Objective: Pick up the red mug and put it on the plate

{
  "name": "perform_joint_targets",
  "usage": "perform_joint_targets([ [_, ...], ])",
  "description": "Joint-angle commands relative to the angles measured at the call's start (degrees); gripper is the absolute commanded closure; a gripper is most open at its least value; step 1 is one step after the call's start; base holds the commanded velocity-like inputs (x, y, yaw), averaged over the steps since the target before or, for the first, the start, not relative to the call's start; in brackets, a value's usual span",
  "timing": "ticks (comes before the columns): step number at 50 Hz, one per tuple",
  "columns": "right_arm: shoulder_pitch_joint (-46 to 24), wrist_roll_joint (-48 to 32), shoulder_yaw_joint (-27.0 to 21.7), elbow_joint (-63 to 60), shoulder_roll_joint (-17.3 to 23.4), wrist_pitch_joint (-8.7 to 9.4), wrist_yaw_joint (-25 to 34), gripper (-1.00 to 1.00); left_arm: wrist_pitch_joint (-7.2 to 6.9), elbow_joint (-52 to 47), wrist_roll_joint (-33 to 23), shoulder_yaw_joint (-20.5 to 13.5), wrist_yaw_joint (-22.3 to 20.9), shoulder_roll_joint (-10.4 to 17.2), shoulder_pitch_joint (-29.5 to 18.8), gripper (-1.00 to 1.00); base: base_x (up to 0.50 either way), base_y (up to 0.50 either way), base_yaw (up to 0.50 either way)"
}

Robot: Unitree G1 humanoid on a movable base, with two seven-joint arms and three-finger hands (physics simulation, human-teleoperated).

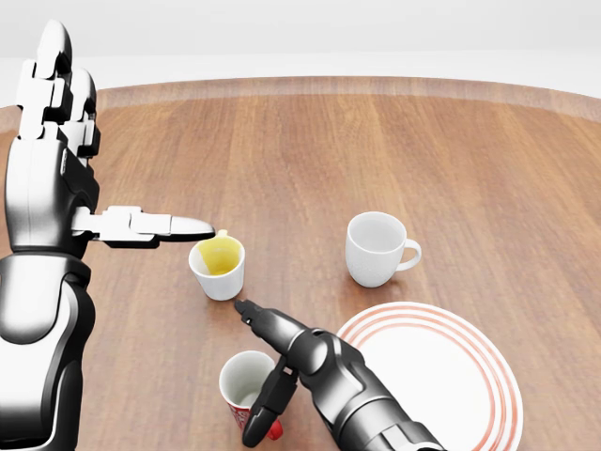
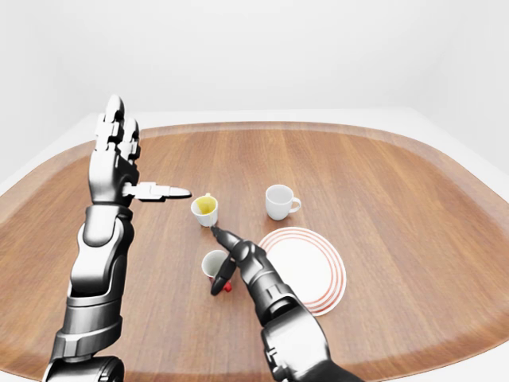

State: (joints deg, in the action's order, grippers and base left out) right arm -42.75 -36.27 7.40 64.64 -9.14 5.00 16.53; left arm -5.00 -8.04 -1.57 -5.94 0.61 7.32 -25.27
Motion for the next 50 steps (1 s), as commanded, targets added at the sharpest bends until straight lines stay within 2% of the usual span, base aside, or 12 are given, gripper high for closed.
perform_joint_targets([
  [1,-0.4,-0.4,0.0,2.9,-0.8,0.00,-1.1,-1.00,0.00,0.0,0.2,-0.1,0.0,0.1,0.3,-1.00,0.00,0.00,0.00],
  [35,-0.2,-1.3,-0.4,6.4,-1.6,0.00,-2.3,-0.97,0.00,0.4,0.0,0.1,0.0,0.0,0.2,-1.00,0.00,0.00,0.00],
  [36,-0.2,-1.3,-0.4,6.4,-1.6,0.00,-2.4,-0.64,0.00,0.4,0.0,0.2,0.0,0.0,0.3,-1.00,0.00,0.00,0.00],
  [37,-0.2,-1.3,-0.4,6.3,-1.6,0.00,-2.4,-0.08,0.00,0.3,-0.1,0.2,-0.1,0.0,0.3,-1.00,0.00,0.00,0.00],
  [38,-0.2,-1.3,-0.4,6.3,-1.6,0.00,-2.4,0.39,0.00,0.2,0.0,0.2,-0.1,-0.1,0.3,-1.00,0.00,0.00,0.00],
  [39,-0.2,-1.3,-0.4,6.2,-1.6,0.00,-2.4,0.77,0.00,0.1,0.0,0.2,-0.1,-0.1,0.3,-1.00,0.00,0.00,0.00],
  [40,-0.2,-1.3,-0.4,6.1,-1.6,0.00,-2.4,1.00,0.00,0.0,0.0,0.2,-0.1,-0.1,0.3,-1.00,0.00,0.00,0.00],
  [50,-0.1,-1.5,-0.3,5.8,-1.5,0.00,-2.4,1.00,0.00,0.1,0.0,0.1,-0.1,-0.1,0.3,-1.00,0.00,0.00,0.00],
])
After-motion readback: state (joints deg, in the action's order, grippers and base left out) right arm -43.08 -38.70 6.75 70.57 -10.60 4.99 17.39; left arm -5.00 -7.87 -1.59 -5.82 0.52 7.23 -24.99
